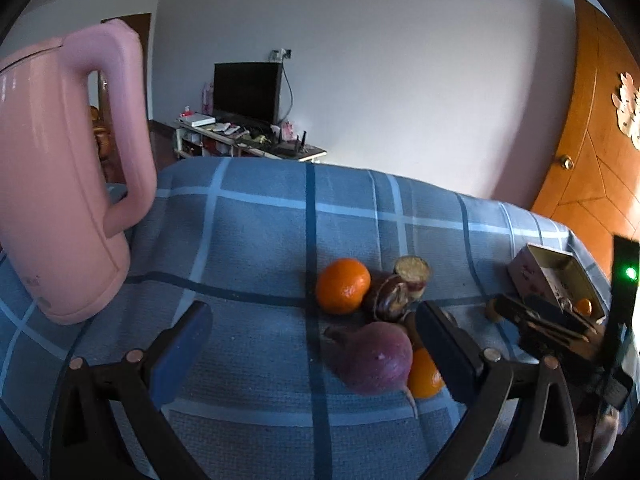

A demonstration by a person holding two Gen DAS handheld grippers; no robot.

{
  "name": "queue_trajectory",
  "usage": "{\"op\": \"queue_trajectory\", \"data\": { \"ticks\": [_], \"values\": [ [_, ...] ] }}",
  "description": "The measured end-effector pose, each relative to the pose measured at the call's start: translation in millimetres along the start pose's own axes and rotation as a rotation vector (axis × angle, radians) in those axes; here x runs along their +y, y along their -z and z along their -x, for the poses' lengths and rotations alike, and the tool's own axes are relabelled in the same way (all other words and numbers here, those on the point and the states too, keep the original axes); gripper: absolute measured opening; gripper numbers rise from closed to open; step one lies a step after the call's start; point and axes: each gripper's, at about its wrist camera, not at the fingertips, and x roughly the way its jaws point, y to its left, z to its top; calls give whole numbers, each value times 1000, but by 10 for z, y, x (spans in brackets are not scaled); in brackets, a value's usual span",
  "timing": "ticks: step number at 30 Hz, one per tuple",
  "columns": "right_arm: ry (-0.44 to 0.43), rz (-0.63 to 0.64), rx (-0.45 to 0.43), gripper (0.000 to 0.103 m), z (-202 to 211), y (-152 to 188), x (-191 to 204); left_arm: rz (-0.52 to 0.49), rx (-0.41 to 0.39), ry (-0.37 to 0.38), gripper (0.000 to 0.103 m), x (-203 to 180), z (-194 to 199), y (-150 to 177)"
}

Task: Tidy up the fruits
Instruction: 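Grasp the small yellow round fruit with the right gripper, then grasp the red radish with the left gripper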

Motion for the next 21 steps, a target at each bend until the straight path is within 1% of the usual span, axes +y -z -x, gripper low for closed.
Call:
{"op": "queue_trajectory", "data": {
  "ticks": [2,4,6,7,11,12,14,15,16,17,18,19,21],
  "values": [
    [5,15,28,62,-95,-36,63,-44,18,-6,102,-84,-25,22],
    [-4,21,75,56,-201,-42,127,-93,35,-19,101,-177,-68,60],
    [6,33,101,56,-257,-37,177,-115,52,-25,101,-218,-105,96],
    [17,39,111,55,-277,-34,191,-124,67,-19,101,-240,-141,117],
    [-9,6,165,56,-363,-16,130,-170,123,12,101,-343,-268,206],
    [-15,6,158,56,-347,-18,125,-177,112,19,102,-358,-268,220],
    [-18,17,162,55,-344,-16,145,-176,98,7,102,-355,-275,218],
    [-23,21,162,50,-340,-17,155,-168,96,-2,101,-334,-278,214],
    [-24,27,162,45,-331,-19,159,-157,97,-4,95,-305,-281,208],
    [-23,30,160,34,-320,-11,140,-147,100,0,90,-281,-281,207],
    [-27,31,160,30,-310,-4,135,-141,110,5,78,-259,-295,205],
    [-35,31,160,30,-299,5,130,-134,130,22,70,-238,-324,210],
    [-44,27,159,30,-282,29,114,-109,160,57,65,-192,-368,218]
  ]
}}
